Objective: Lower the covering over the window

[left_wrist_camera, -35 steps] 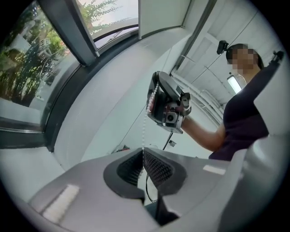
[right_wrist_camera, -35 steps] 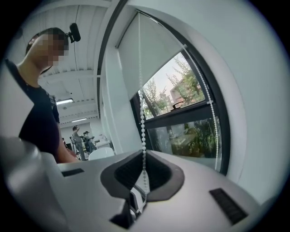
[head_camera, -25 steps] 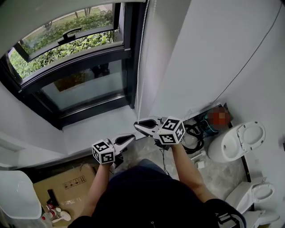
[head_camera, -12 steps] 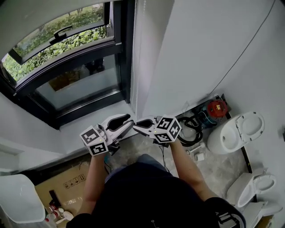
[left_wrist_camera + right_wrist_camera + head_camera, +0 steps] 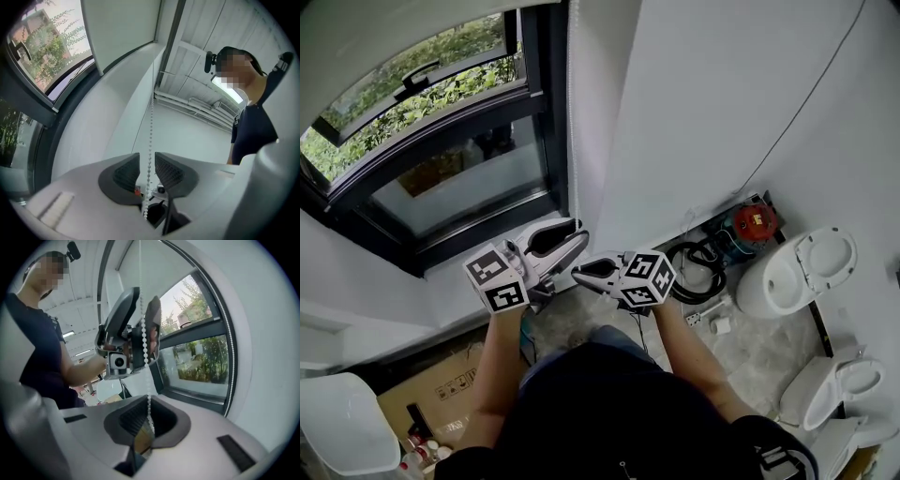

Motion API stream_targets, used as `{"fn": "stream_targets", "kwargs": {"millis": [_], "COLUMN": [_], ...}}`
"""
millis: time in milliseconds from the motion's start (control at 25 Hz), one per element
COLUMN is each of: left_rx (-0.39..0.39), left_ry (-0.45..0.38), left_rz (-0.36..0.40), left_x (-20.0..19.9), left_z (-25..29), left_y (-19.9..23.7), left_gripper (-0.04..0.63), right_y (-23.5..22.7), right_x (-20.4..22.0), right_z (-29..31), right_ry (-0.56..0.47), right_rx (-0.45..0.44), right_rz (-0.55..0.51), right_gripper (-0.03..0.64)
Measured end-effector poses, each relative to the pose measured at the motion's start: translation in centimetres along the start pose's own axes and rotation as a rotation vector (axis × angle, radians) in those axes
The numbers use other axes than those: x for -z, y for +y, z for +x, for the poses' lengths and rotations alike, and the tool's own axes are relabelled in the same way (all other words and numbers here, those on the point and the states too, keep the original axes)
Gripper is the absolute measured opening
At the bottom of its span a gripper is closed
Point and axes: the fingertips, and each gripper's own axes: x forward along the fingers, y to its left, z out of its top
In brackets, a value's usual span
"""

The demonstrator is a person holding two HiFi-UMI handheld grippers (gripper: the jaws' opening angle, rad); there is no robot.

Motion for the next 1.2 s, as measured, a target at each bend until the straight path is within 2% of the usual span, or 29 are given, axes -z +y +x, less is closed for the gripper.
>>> {"fn": "stream_targets", "kwargs": {"millis": [160,240,360,560,760,920,1040,1200], "left_rx": [0.005,-0.001,-0.005,0.026,0.048,0.034,0.028,0.022], "left_ry": [-0.017,-0.001,0.032,0.063,0.135,0.093,0.134,0.075], "left_rz": [-0.004,0.006,0.006,-0.048,-0.063,-0.14,-0.151,-0.225], "left_x": [-1.2,-1.4,-1.4,-1.3,1.3,2.3,4.2,4.6], "left_z": [0.6,0.6,0.5,0.1,-0.2,-1.2,-1.9,-2.7], "left_y": [-0.5,-0.5,-0.4,-0.3,-0.3,0.1,0.5,0.9], "left_gripper": [0.089,0.028,0.025,0.023,0.021,0.021,0.021,0.021], "right_y": [0.0,0.0,-0.1,-0.6,-0.9,-0.6,-0.2,0.1], "right_x": [0.0,0.0,0.0,-0.1,2.4,3.4,5.3,5.8], "right_z": [-0.1,0.0,0.0,0.1,0.9,1.5,2.3,2.4], "right_ry": [0.016,0.02,0.013,-0.011,0.116,0.089,0.178,0.152], "right_rx": [0.0,0.0,-0.001,0.006,0.029,0.009,-0.006,-0.013], "right_rz": [-0.011,-0.012,-0.008,-0.004,-0.067,-0.022,-0.053,-0.007], "right_gripper": [0.023,0.023,0.023,0.023,0.023,0.023,0.023,0.023]}}
